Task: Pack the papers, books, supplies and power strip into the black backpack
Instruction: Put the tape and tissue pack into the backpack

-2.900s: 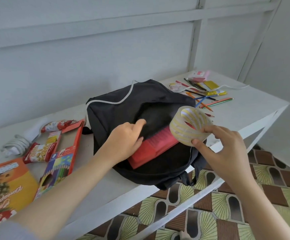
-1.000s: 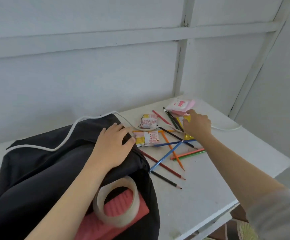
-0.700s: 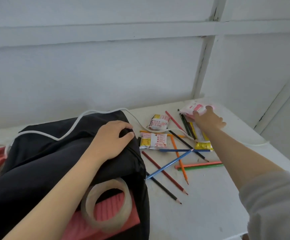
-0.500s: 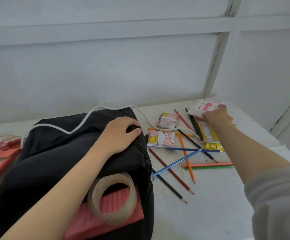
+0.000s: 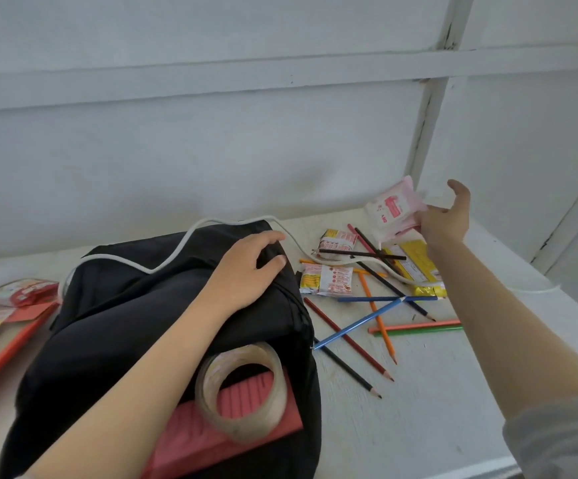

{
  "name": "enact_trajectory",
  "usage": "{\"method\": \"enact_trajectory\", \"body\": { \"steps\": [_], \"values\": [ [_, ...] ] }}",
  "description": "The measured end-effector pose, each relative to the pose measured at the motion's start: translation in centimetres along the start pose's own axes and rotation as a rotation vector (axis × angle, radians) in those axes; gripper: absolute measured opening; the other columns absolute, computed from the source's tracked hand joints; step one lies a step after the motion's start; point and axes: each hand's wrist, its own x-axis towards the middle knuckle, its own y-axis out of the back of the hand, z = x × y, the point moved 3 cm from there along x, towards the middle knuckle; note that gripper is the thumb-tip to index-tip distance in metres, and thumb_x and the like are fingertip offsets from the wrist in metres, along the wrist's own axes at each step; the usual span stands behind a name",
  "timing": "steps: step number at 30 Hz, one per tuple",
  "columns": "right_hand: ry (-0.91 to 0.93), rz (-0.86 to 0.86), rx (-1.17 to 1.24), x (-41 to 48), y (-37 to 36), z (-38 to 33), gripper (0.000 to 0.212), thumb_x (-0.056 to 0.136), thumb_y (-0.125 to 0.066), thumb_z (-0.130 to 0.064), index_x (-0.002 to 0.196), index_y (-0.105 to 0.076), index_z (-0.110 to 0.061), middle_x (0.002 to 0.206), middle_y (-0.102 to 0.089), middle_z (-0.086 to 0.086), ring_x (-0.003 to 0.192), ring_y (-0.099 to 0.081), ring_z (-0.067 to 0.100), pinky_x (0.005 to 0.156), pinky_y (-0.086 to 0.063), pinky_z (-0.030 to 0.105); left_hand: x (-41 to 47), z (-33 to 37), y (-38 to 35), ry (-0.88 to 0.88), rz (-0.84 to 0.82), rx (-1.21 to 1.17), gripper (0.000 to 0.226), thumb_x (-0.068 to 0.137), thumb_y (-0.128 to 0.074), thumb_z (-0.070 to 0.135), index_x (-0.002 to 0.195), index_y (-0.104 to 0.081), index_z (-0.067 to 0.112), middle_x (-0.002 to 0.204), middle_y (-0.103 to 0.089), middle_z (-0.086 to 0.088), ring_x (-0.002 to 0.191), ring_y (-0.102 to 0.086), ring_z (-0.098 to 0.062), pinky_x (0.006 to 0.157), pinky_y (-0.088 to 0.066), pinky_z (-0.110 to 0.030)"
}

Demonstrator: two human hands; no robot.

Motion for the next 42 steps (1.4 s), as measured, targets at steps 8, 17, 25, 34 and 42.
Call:
{"method": "enact_trajectory", "body": {
  "steps": [8,17,25,34,42],
  "values": [
    [-0.064,-0.452,0.352,-10.1,0.6,-3.9,0.069,0.084,-0.050,0.018,0.133,-0.038,-0.029,0.085,-0.062,0.015,0.065,-0.067,0.017,0.064,-0.059,0.030,-0.9,0.2,2.1,0.059,0.187,-0.812,0.051,0.088,-0.051,0.050,0.131,-0.023,0.052,0.120,-0.057,-0.008,0.106,-0.063,-0.014,0.094,-0.045,-0.025],
    [-0.097,-0.608,0.429,-19.0,-1.2,-1.1,0.055,0.090,-0.053,0.002,0.133,-0.045,-0.031,0.086,-0.064,0.013,0.076,-0.065,0.020,0.075,-0.057,0.035,-2.4,-1.1,2.4,0.211,0.179,-1.117,0.054,0.089,-0.056,0.001,0.130,-0.039,0.031,0.083,-0.067,-0.006,0.081,-0.066,-0.021,0.061,-0.054,-0.030],
    [-0.019,-0.659,0.295,-23.1,-1.5,-2.3,0.047,0.089,-0.054,0.005,0.120,-0.056,-0.030,0.108,-0.065,0.009,0.079,-0.069,0.016,0.064,-0.057,0.030,-4.0,-0.7,3.1,0.192,0.221,-1.039,0.043,0.091,-0.052,0.001,0.125,-0.036,0.022,0.092,-0.064,-0.007,0.090,-0.062,-0.015,0.061,-0.052,-0.021],
    [-0.129,-0.598,0.538,-26.1,-0.8,-1.8,0.037,0.088,-0.052,0.004,0.115,-0.058,-0.019,0.113,-0.067,0.008,0.085,-0.069,0.021,0.061,-0.057,0.032,-11.7,-3.3,7.0,-0.397,0.121,-0.092,0.058,0.084,-0.059,0.033,0.135,-0.031,0.028,0.133,-0.044,0.012,0.118,-0.048,-0.003,0.099,-0.036,-0.014],
    [-0.114,-0.650,0.539,-30.9,-0.9,-1.8,0.035,0.083,-0.053,0.000,0.111,-0.062,-0.018,0.114,-0.067,0.006,0.089,-0.069,0.019,0.059,-0.058,0.030,-16.9,-9.4,10.8,-0.847,0.110,0.564,0.034,0.089,-0.053,0.007,0.121,-0.060,0.015,0.114,-0.064,-0.013,0.108,-0.060,-0.026,0.093,-0.050,-0.036]
  ]
}}
